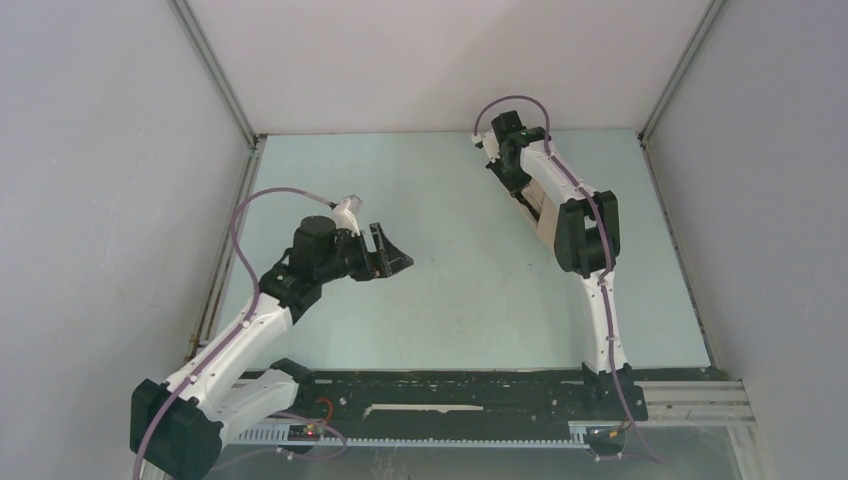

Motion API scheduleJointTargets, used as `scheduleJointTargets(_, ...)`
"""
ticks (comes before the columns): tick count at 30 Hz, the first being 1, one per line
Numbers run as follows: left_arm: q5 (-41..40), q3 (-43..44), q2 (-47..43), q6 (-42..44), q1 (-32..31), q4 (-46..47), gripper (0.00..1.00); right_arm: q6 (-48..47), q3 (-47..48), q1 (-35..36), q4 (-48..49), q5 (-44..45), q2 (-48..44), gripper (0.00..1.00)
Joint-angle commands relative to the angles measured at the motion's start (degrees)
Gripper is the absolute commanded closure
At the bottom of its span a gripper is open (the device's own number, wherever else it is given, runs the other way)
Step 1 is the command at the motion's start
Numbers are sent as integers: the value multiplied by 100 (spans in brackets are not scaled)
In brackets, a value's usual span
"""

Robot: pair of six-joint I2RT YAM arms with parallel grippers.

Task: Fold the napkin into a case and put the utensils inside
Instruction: Insert the knife into the folded napkin.

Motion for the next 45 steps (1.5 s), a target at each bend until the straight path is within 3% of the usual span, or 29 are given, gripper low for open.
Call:
scheduleJointTargets(1,103,-2,-106,-53,-23,240,13,35,238,13,-395,205,-371,100)
scheduleJointTargets(33,192,-64,-82,-97,-21,304,13,302,20,-204,-722,100,-103,99)
scheduleJointTargets(42,216,-81,-43,-110,-19,355,13,228,214,-59,-761,144,-84,100)
scheduleJointTargets(45,238,-90,-36,-130,-18,381,14,120,981,59,-1269,338,251,100)
